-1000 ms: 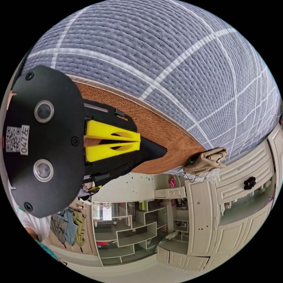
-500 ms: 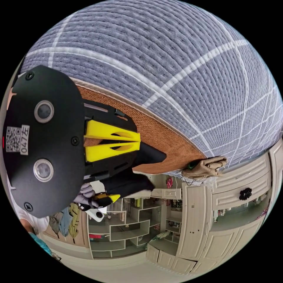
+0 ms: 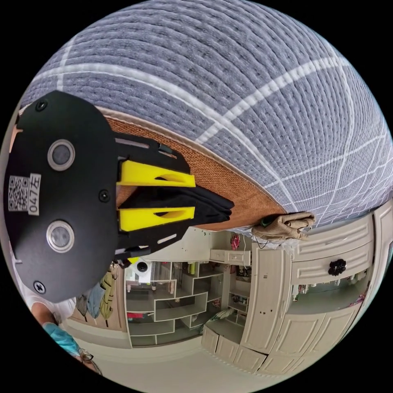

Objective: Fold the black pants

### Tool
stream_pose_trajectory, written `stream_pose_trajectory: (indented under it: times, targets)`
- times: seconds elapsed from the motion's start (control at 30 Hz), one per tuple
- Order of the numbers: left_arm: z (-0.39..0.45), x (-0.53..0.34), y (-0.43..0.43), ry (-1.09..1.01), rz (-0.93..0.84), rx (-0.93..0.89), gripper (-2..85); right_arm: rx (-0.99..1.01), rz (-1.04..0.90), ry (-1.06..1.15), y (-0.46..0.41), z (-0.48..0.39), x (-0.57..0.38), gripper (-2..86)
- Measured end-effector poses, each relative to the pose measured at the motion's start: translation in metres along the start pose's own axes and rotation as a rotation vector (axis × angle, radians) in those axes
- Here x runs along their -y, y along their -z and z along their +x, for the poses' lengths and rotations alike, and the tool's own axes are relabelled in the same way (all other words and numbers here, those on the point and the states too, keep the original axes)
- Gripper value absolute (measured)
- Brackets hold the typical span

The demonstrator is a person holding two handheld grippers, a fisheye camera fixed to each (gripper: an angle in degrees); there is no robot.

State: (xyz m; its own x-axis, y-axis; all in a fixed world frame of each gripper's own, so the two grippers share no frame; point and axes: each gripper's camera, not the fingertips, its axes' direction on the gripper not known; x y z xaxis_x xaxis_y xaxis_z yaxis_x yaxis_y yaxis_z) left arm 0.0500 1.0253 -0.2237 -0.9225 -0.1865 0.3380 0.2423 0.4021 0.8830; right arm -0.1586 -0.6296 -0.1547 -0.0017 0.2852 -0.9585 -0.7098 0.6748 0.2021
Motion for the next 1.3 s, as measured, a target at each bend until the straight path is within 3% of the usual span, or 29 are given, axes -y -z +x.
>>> stream_pose_trajectory:
  times: [0.1, 0.27, 0.43, 0.63, 0.83, 1.0, 1.2, 1.3]
  targets:
    - [0.005, 0.007, -0.006, -0.019, -0.064, 0.021, 11.8, -0.114, 0.087, 0.001, 0.061, 0.004, -0.008, 6.0]
    - [0.001, 0.015, -0.031, -0.009, -0.183, 0.042, 10.6, -0.247, 0.265, -0.197, 0.164, 0.045, -0.039, 5.2]
    - [-0.004, 0.017, -0.022, -0.005, -0.182, 0.047, 9.7, -0.305, 0.332, -0.373, 0.2, 0.081, -0.061, 7.3]
    - [-0.011, 0.021, -0.007, 0.016, -0.183, -0.006, 10.0, -0.207, 0.365, -0.533, 0.196, 0.106, -0.068, 6.7]
    - [-0.024, 0.027, 0.027, 0.07, -0.122, -0.068, 8.5, -0.355, 0.368, -0.334, 0.203, 0.054, -0.024, 2.4]
    - [-0.015, 0.034, 0.054, 0.046, -0.115, 0.012, 7.1, -0.299, 0.271, -0.123, 0.185, 0.017, 0.029, -1.0]
    - [0.018, 0.04, 0.079, -0.04, -0.169, 0.064, 6.8, -0.197, 0.029, 0.04, 0.107, -0.019, 0.099, -1.2]
    - [0.041, 0.039, 0.099, -0.104, -0.19, 0.175, 6.7, -0.216, -0.13, 0.071, 0.06, -0.03, 0.129, -1.3]
